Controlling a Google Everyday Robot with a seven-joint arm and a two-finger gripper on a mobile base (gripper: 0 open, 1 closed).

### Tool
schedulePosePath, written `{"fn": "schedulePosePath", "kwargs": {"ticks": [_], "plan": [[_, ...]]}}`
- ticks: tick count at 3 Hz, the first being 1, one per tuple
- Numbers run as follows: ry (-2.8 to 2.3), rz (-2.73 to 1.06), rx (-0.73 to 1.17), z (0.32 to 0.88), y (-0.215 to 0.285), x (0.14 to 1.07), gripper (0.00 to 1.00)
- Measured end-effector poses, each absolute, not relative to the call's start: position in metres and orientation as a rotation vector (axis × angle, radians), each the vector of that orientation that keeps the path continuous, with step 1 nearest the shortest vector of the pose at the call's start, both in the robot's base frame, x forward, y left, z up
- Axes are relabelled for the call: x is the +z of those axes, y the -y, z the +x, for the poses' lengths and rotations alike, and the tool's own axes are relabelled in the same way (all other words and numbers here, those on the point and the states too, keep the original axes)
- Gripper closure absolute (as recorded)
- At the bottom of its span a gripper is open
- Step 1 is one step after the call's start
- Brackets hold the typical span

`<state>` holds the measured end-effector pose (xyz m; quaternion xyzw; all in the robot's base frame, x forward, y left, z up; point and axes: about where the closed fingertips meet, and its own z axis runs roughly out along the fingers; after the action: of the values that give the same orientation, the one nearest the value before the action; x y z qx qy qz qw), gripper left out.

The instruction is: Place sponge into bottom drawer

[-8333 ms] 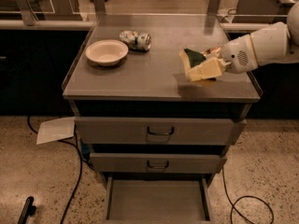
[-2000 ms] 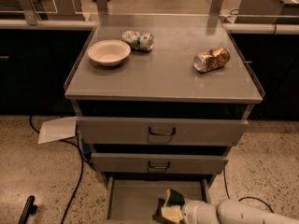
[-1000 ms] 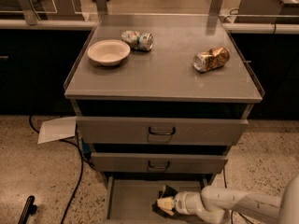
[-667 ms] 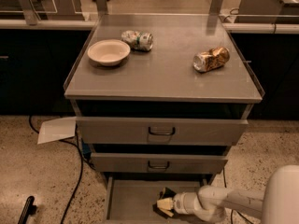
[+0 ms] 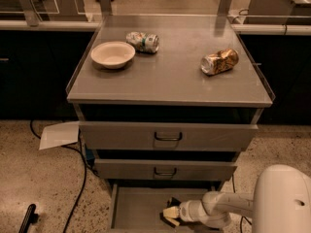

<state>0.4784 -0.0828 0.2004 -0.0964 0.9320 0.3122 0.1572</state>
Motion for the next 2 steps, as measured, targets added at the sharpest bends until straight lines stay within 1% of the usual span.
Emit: {"fn": "schedulePosePath", "kwargs": {"ticks": [1,2], "plan": [[-2.667,-0.276,0.893,0.4784,0.0828,0.2,0.81],[-2.667,-0.276,0.893,0.4784,0.0827,0.2,0.58]]}}
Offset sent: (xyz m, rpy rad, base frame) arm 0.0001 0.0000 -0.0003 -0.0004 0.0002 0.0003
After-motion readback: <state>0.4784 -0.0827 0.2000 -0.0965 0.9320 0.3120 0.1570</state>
